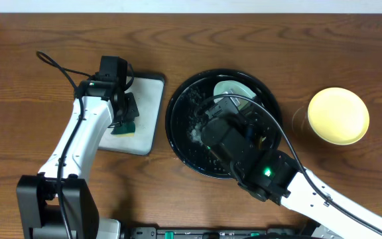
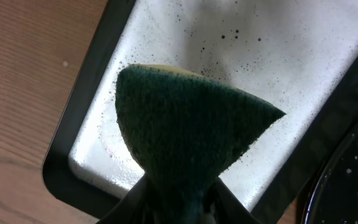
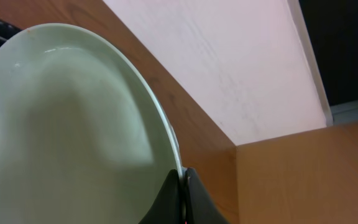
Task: Clean dirty plates on tray and stack at the side
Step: 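Lift the red-marked plate off the black tray with the right gripper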
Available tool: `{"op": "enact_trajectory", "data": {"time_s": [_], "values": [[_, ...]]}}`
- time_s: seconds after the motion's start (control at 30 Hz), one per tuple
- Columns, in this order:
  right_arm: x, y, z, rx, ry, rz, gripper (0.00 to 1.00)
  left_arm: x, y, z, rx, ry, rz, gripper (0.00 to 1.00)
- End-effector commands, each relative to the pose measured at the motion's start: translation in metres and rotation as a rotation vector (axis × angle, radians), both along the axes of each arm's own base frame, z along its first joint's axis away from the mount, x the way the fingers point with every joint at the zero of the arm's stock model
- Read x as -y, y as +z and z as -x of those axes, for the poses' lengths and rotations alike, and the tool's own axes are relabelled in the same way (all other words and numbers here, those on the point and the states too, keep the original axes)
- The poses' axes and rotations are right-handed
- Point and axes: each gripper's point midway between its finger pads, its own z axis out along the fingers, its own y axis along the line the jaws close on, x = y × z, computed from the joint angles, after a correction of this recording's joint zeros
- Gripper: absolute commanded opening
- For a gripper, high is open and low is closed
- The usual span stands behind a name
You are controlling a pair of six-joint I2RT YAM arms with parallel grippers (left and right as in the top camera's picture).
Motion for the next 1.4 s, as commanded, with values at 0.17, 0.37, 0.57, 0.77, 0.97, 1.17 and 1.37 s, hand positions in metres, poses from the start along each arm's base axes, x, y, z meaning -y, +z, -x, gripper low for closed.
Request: {"op": "enact_trajectory", "data": {"time_s": [0.17, 0.37, 0.57, 0.77, 0.97, 1.17, 1.37], "values": [[0.0037, 0.0123, 0.0015, 0.04, -0.022, 0.001, 0.01, -0.0011, -0.0025, 0.0018, -0.009, 0.008, 0.002, 0.27], [0.0037, 0.0123, 0.0015, 0.04, -0.022, 0.001, 0.01, -0.0011, -0.0025, 0.0018, -0.009, 0.008, 0.002, 0.27], [0.0037, 0.0123, 0.0015, 0.04, -0.022, 0.001, 0.01, -0.0011, -0.0025, 0.0018, -0.009, 0.008, 0.002, 0.27], [0.0061, 0.0142, 0.0016, 0.049, -0.034, 0.011, 0.01, -0.0011, -0.0025, 0.0018, -0.009, 0.008, 0.002, 0.27], [0.0061, 0.0142, 0.0016, 0.049, -0.033, 0.012, 0.01, -0.0011, -0.0025, 0.0018, -0.009, 0.008, 0.002, 0.27], [0.0061, 0.0142, 0.0016, 0.049, -0.033, 0.012, 0.01, -0.0011, -0.0025, 0.0018, -0.009, 0.008, 0.002, 0.27], [0.0061, 0.0142, 0.0016, 0.048, -0.032, 0.015, 0.01, -0.0011, -0.0025, 0.0018, -0.009, 0.008, 0.002, 0.26]]}}
